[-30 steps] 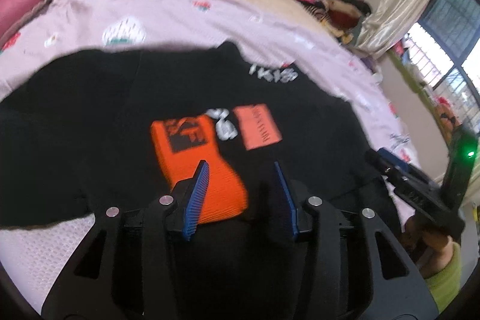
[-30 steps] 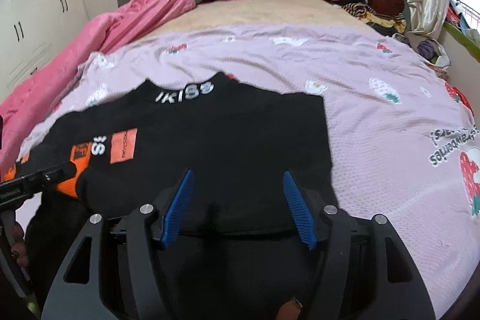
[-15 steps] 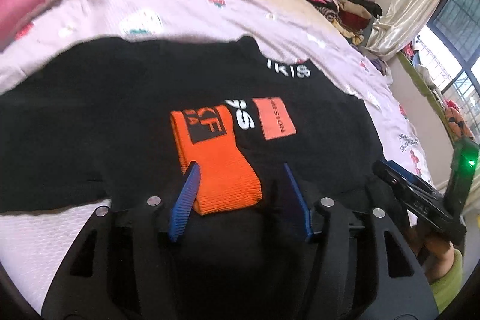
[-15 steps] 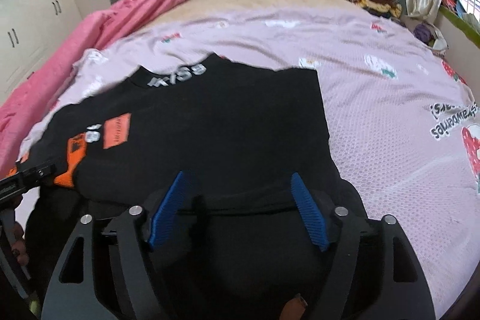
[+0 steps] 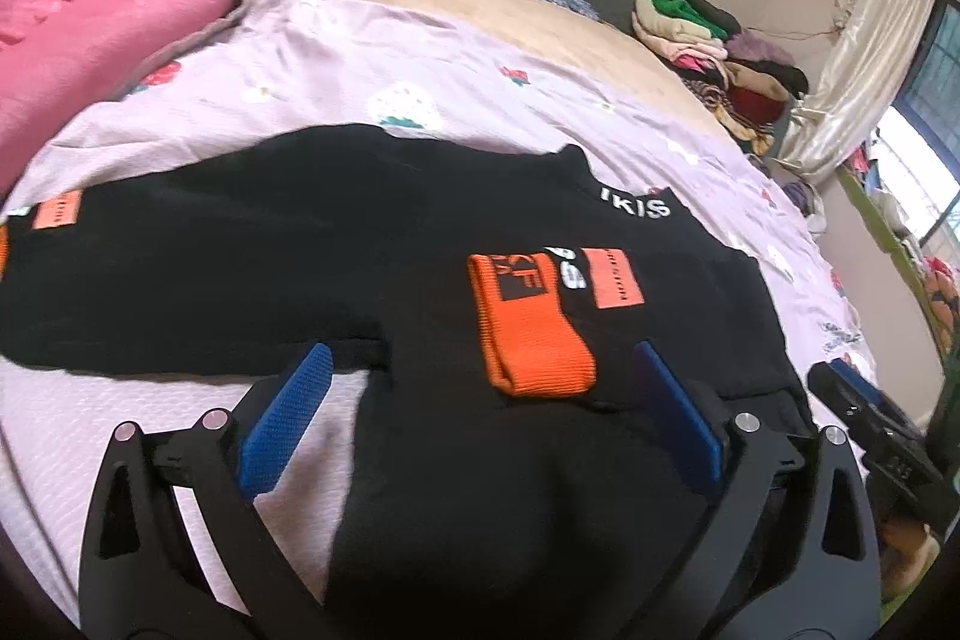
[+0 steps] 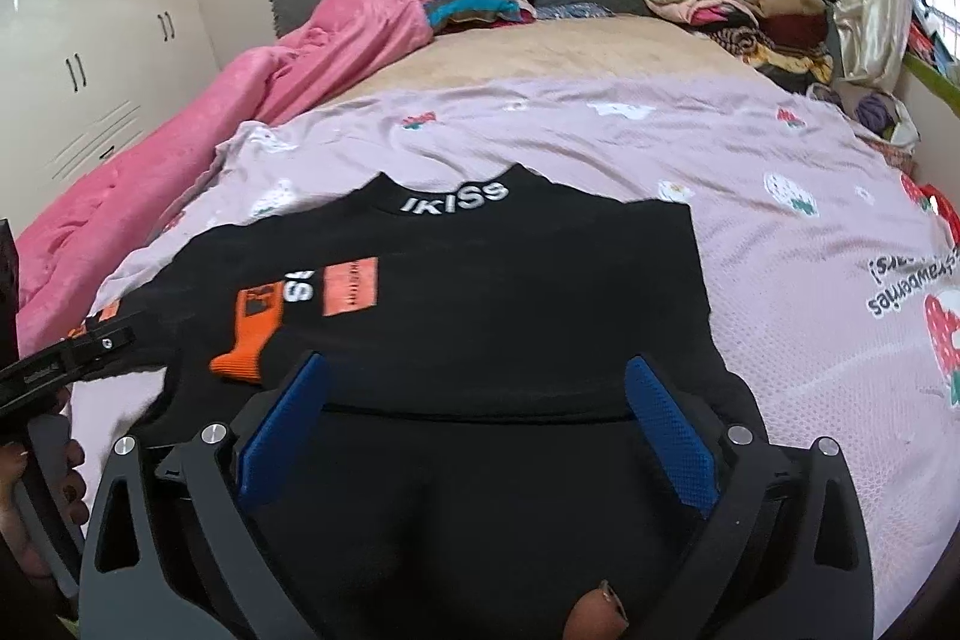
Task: Fold small clothes
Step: 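Move the left tool to the orange cuff of the other sleeve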
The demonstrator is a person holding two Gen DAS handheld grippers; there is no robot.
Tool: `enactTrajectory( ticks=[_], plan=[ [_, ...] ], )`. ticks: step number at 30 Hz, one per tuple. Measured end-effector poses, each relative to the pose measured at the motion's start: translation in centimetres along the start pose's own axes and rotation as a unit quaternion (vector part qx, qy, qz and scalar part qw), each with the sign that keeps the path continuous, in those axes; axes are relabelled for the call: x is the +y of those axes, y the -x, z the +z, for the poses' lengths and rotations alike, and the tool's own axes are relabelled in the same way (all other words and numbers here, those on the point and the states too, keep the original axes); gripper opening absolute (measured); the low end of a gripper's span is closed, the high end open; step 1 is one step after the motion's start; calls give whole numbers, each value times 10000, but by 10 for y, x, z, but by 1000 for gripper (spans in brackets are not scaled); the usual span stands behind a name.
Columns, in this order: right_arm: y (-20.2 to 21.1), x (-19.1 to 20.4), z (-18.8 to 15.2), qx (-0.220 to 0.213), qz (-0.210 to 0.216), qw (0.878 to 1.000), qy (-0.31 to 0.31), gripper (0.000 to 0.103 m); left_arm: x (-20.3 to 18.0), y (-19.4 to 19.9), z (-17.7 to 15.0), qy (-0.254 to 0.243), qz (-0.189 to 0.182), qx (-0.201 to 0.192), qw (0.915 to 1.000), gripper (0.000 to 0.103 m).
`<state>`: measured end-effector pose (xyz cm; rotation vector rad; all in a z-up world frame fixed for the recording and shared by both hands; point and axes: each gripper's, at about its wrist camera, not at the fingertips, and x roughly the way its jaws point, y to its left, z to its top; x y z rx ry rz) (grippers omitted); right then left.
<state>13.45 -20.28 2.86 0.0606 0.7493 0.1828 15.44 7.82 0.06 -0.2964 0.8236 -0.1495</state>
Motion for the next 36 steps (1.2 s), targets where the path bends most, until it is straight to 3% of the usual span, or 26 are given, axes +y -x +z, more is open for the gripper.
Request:
enactTrajectory(
  ticks=[23,36],
  plan=[
    [14,92,4,-177,548,9953,784,99,68,47,-20,545,716,-146,9958,93],
    [6,156,11,-111,1004,9868,1265,99,125,67,-19,1242,902,-273,9878,93]
  ],
)
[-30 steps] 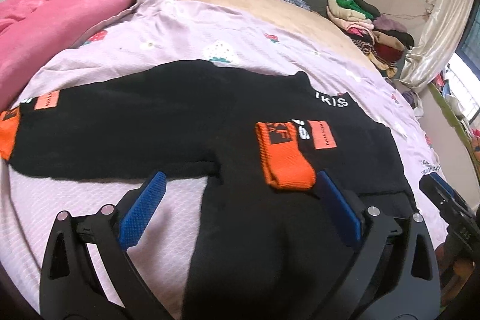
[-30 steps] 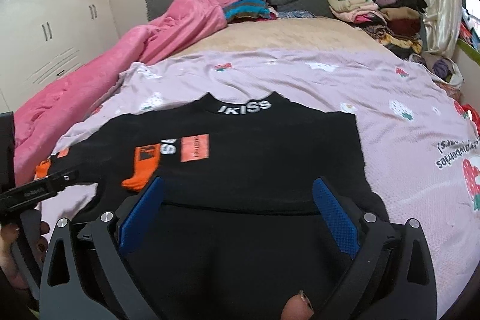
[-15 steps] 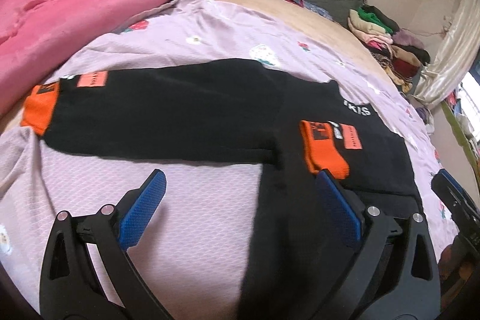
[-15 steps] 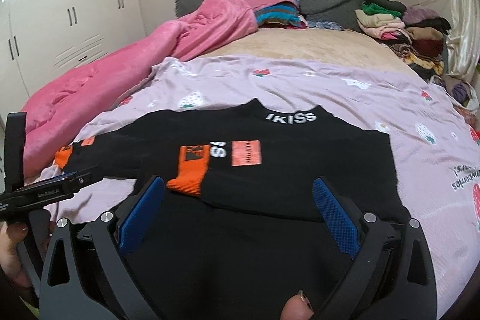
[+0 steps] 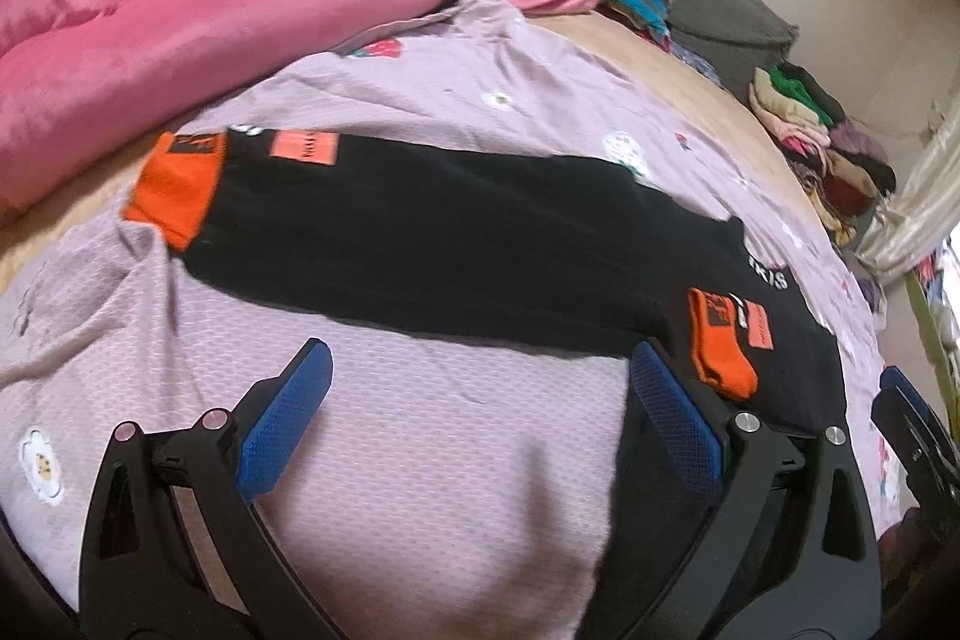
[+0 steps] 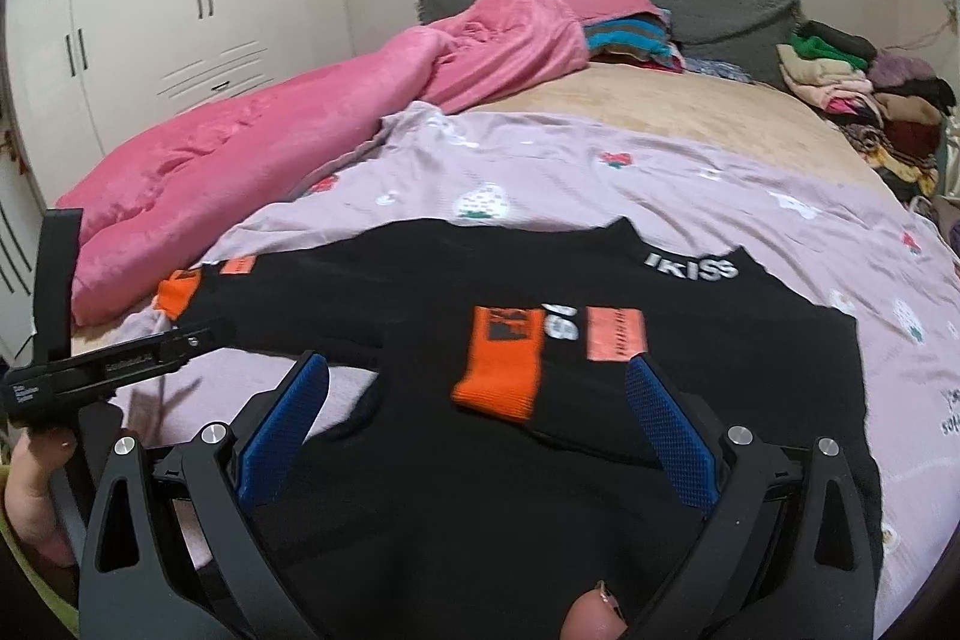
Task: Fold small clothes
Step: 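Move the left tool to the orange cuff of the other sleeve, then grasp the other orange cuff with the left tool and lift it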
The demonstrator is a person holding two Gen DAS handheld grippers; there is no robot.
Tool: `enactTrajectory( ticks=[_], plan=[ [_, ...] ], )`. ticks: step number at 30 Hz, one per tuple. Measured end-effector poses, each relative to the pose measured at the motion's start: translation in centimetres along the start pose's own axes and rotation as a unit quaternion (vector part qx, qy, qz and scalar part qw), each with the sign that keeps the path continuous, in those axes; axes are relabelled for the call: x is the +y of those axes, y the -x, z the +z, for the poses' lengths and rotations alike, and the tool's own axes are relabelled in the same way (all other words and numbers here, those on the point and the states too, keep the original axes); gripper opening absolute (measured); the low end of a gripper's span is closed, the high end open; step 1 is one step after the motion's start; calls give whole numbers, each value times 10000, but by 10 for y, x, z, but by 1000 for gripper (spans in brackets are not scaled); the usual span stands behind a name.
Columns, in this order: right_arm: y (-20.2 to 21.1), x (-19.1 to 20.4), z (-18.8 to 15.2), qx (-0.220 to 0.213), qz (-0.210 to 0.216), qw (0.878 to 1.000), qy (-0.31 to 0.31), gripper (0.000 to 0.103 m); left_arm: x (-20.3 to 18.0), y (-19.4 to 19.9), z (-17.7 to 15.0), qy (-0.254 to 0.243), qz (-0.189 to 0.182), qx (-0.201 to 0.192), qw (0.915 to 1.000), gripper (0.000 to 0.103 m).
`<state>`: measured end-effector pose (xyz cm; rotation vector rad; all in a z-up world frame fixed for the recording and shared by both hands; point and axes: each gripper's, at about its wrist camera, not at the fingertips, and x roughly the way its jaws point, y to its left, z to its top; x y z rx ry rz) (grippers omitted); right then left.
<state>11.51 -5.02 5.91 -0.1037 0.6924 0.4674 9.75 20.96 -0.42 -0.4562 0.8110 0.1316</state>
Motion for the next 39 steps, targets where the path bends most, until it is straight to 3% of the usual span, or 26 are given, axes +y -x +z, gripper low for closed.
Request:
enactTrajectory(
  ticks=[11,24,30,34,36,38,39],
  plan=[
    [-22,53,14,50,443,9984,355,99,46,-11,6,532,212,184,9982,93],
    [-41,82,16,204,687,9959,548,99,79,-33,16,938,451,384,9938,93],
    [-45,78,13,254,711,9961,458,99,96,-44,31,1163,561,173,9915,93],
    [-47,69,7,308,667,9968,326,99,112,-48,40,1444,432,-54,9886,93],
    [-47,62,4,312,629,9972,237,99,118,-47,42,1615,378,-190,9860,87],
    [-47,55,1,323,588,9977,135,98,122,-46,43,1647,525,-272,9846,58],
    [-47,51,0,328,567,9978,80,99,124,-46,43,1653,567,-272,9842,52]
  ],
)
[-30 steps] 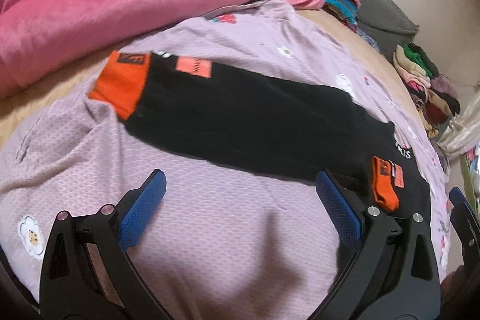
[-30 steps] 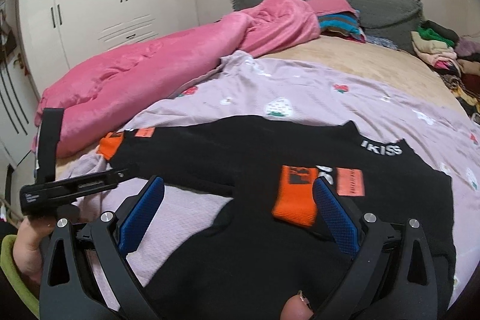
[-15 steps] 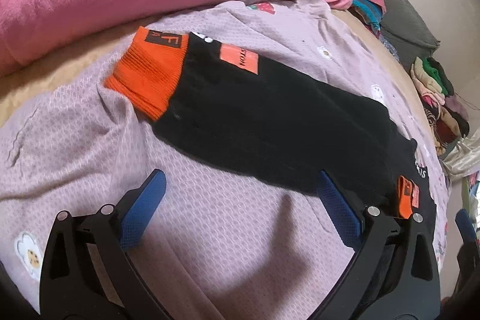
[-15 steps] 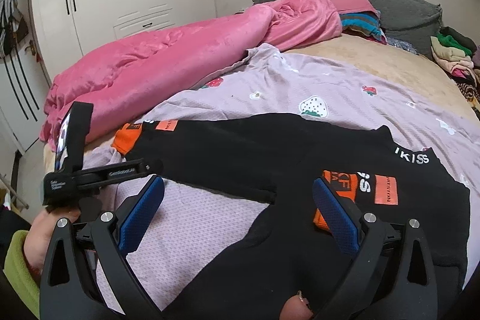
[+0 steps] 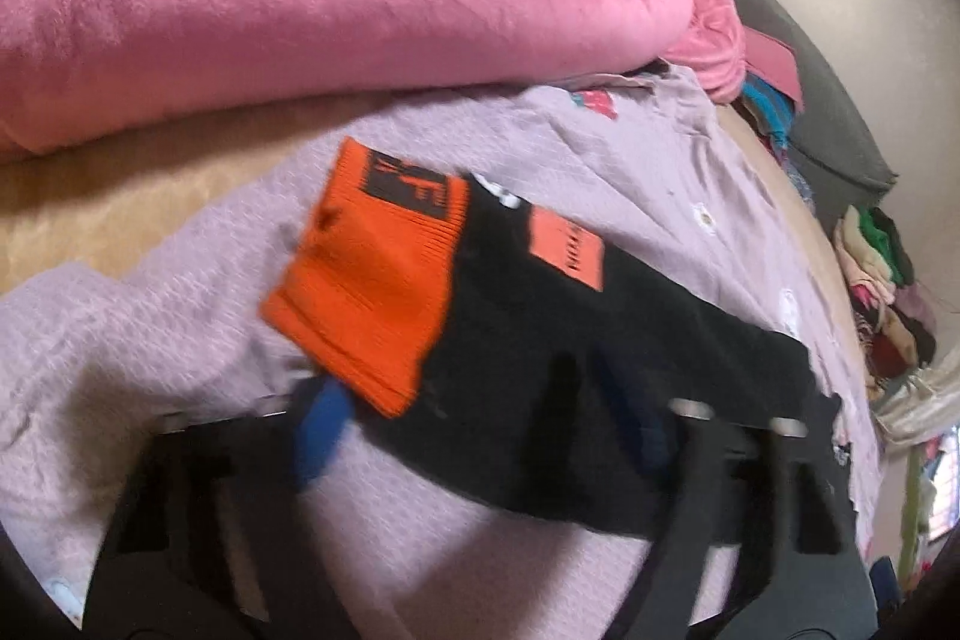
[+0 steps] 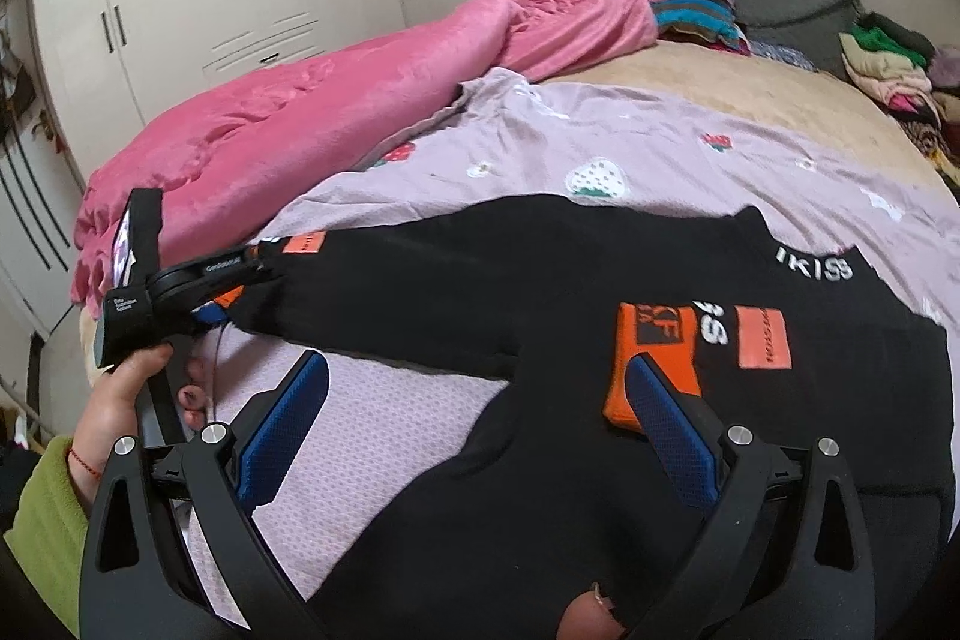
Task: Fold small clothes
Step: 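Grasp the other orange cuff with the left tool and lift it, then carry the sleeve with the left tool across the sweater body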
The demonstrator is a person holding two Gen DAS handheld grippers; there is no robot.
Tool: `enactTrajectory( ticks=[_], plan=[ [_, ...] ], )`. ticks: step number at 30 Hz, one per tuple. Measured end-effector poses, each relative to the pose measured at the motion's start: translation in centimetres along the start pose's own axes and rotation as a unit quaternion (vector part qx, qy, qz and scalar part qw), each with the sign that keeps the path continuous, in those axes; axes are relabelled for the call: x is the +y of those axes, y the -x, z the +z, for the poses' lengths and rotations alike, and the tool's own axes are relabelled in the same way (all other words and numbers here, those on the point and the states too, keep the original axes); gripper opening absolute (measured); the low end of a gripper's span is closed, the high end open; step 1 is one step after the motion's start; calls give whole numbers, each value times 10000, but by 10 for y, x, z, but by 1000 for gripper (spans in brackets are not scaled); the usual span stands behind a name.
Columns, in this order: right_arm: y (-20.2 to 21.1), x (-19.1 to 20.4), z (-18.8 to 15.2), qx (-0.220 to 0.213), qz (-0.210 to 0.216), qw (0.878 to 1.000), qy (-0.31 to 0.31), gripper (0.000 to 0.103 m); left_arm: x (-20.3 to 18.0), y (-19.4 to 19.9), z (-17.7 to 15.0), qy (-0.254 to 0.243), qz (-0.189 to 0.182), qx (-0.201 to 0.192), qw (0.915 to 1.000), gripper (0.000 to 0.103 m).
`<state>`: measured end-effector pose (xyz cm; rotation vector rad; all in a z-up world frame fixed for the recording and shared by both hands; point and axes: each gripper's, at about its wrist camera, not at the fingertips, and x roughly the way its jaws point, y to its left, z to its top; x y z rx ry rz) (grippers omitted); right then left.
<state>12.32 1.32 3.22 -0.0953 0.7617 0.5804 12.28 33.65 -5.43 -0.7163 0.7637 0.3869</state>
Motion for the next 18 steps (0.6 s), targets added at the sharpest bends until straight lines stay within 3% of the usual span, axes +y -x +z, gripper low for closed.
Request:
enactTrajectory(
  ticks=[4,7,18],
  plan=[
    [1,-8,-5,15,-54,9999,-140,99,11,6,2,220,-143,-96,9996,18],
    [5,-13,-9,3,-89,9998,-182,98,14,13,2,302,-377,-220,9986,11],
    [29,-43,-14,-190,-252,9981,-526,98,-14,66,-2,-52,-1050,-778,9914,9]
  ],
)
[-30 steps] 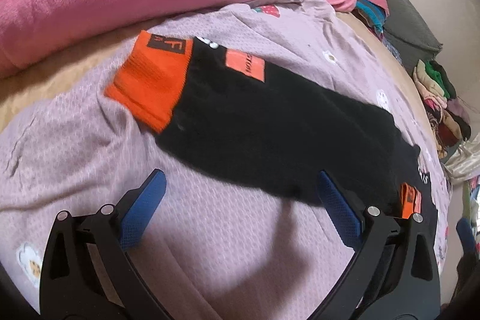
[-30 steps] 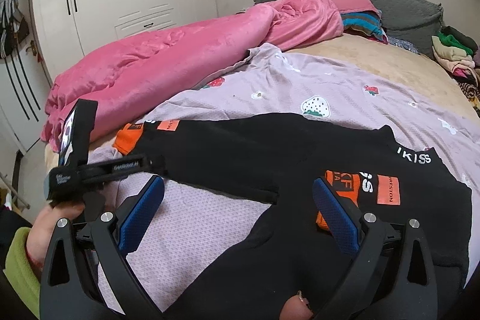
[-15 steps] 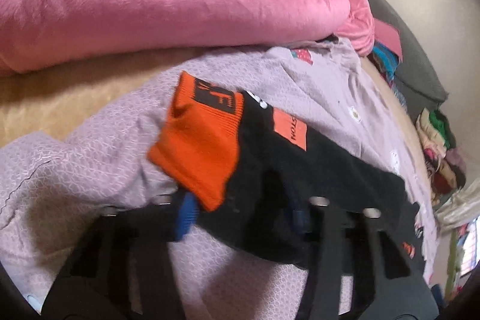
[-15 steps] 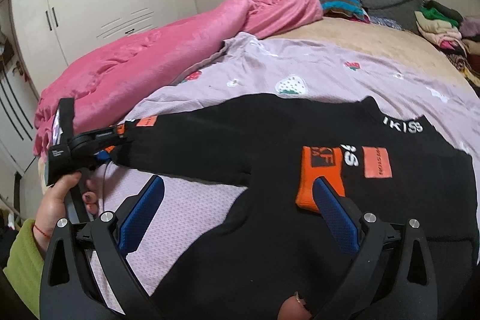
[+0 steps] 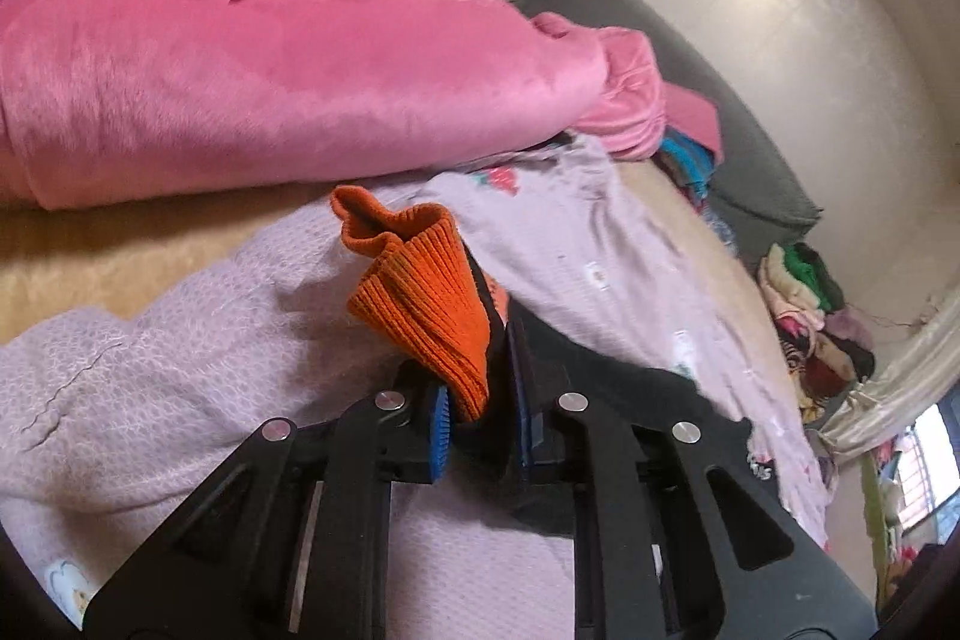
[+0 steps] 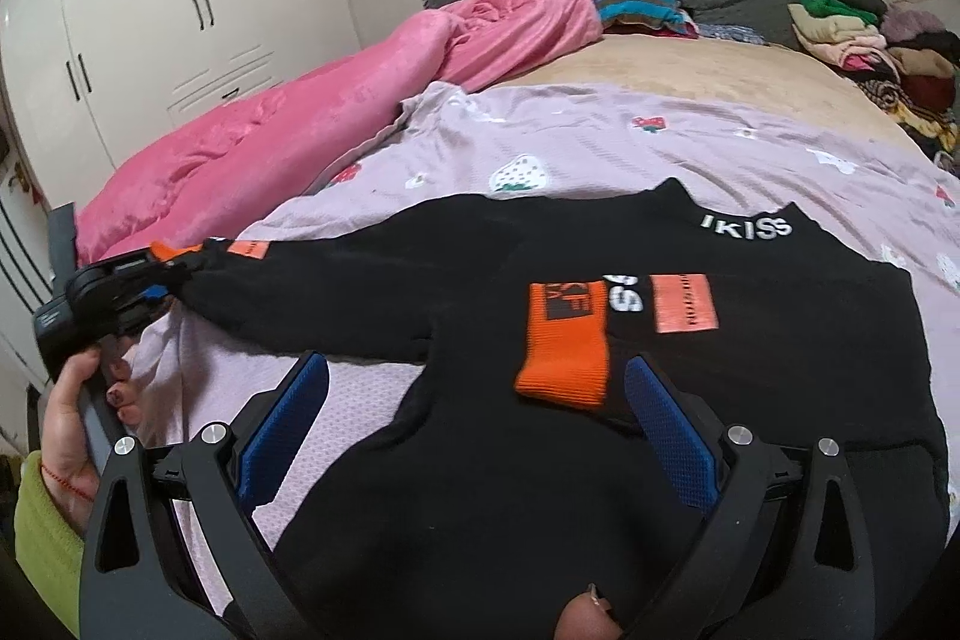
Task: Fold small clothes
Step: 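Carry the sleeve with the left tool across the sweater body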
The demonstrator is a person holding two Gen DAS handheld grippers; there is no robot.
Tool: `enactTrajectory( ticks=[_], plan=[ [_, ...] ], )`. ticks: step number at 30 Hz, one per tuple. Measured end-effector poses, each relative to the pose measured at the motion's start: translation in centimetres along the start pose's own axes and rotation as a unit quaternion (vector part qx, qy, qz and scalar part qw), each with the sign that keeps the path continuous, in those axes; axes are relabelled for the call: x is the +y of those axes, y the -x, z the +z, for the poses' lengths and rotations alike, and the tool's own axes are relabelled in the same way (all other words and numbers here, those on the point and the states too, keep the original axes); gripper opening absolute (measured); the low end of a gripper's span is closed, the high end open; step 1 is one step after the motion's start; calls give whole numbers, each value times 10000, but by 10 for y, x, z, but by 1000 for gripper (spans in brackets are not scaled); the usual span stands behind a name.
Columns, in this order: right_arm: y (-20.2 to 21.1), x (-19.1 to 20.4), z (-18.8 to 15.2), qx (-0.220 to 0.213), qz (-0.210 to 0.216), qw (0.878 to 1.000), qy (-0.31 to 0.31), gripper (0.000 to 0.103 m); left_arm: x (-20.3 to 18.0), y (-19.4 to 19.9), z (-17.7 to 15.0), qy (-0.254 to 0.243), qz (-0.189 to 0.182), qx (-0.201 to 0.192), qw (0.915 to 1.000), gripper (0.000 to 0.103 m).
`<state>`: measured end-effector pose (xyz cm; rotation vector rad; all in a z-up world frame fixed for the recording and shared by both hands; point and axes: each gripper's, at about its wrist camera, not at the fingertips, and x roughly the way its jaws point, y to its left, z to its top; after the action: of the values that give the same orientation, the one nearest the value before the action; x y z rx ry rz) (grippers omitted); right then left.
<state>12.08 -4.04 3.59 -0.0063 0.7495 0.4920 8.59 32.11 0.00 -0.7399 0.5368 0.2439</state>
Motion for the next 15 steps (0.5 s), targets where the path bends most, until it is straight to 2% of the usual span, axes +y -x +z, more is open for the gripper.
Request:
enactTrajectory(
  ticks=[9,15],
  plan=[
    [14,-20,-1,-114,-89,9996,-238,98,-11,23,0,-115,-159,-225,9996,9],
    [15,-22,-4,-99,-39,9995,-297,98,-25,30,-11,-296,-302,-111,9990,8]
  ],
)
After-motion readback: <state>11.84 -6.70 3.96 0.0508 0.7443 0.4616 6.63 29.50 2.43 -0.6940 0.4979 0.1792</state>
